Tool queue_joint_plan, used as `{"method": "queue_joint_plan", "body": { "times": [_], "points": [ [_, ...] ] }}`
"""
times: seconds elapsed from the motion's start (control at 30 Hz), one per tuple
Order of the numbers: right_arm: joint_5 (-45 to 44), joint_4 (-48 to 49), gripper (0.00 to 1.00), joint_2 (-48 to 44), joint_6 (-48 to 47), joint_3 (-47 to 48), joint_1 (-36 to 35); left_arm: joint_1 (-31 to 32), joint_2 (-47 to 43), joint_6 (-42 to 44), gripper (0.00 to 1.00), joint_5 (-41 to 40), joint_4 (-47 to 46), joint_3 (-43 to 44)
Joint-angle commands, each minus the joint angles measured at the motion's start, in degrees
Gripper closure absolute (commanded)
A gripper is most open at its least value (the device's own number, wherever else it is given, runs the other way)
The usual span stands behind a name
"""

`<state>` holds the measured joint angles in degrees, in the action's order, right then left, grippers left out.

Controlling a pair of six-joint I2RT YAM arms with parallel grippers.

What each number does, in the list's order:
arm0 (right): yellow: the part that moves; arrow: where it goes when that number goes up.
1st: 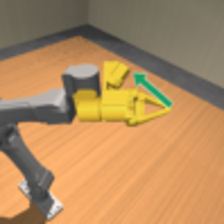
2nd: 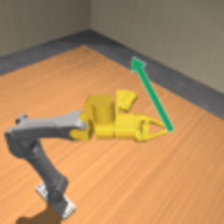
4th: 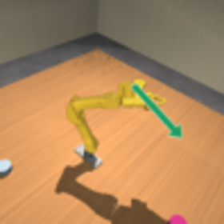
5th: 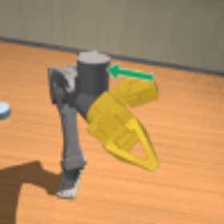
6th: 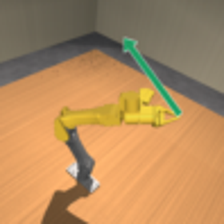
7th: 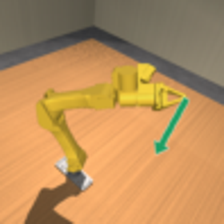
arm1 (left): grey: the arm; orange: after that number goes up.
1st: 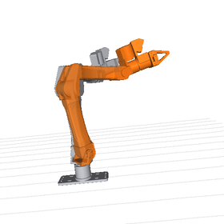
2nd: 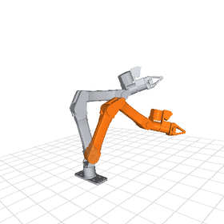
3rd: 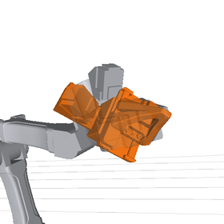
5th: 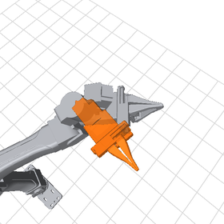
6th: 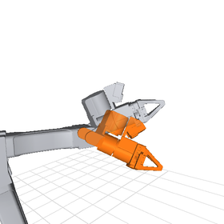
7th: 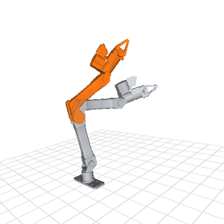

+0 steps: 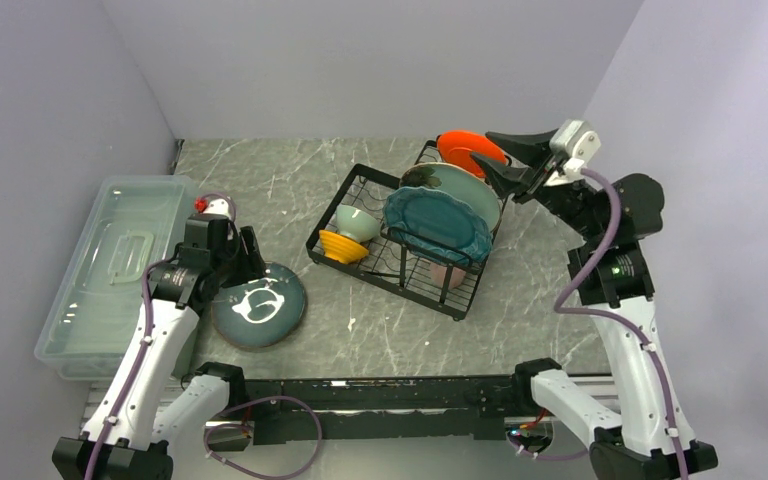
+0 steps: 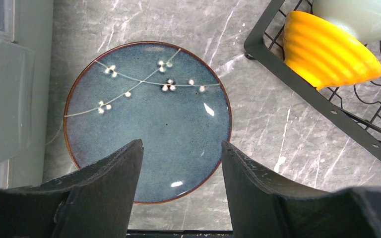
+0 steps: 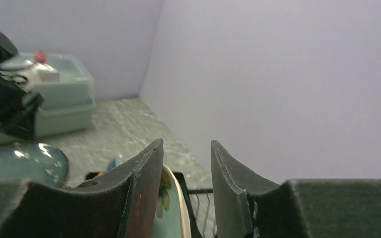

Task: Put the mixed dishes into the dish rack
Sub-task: Insert the plate into the dish rack, then pick up the plate at the center of the board.

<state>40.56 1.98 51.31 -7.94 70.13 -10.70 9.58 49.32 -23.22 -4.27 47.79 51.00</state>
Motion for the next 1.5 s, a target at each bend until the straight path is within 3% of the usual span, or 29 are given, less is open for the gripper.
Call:
{"method": "queue_joint_plan", "body": {
  "times": [0.0, 0.13, 0.2, 0.4, 0.6, 0.8, 0.93, 1.2, 1.47],
  "points": [
    [2.19, -1.19, 0.58, 2.19, 9.27, 7.04, -2.36, 0.17, -0.30, 0.72, 0.34, 0.85, -1.53, -0.03],
    [2.81, 0.49, 0.57, 2.44, 14.94, 7.16, -8.66, 0.17, -0.28, 0.72, 0.34, 0.61, -1.53, 0.06],
    [1.71, -4.81, 0.55, 4.19, 14.26, 10.02, -14.50, 0.17, -0.28, 0.64, 0.33, 0.51, -1.46, 0.06],
    [-15.73, -13.49, 0.57, 6.19, 8.77, 10.97, -34.65, 0.17, -0.54, 0.38, 0.30, -0.52, -1.19, 0.15],
    [-41.84, -17.31, 0.57, 11.76, 5.84, 9.47, -55.51, 0.13, -0.07, -0.28, 0.25, -2.35, -0.61, 0.24],
    [-69.97, -19.25, 0.52, 21.27, 13.17, 8.31, -70.83, 0.16, 0.60, -0.92, 0.20, -3.93, 0.02, 0.41],
    [-74.55, -21.59, 0.50, 25.38, 22.42, 7.22, -72.67, 0.17, -0.09, -1.45, 0.19, -5.33, 0.48, 0.59],
    [-73.91, -20.32, 0.47, 30.23, 37.56, -1.97, -72.75, 0.09, -2.60, -2.82, 0.16, -8.58, 1.42, 0.65],
    [-72.91, -20.58, 0.42, 42.35, 52.68, -0.77, -71.46, 0.17, -6.01, -3.73, 0.14, -10.60, 1.91, 0.68]
  ]
}}
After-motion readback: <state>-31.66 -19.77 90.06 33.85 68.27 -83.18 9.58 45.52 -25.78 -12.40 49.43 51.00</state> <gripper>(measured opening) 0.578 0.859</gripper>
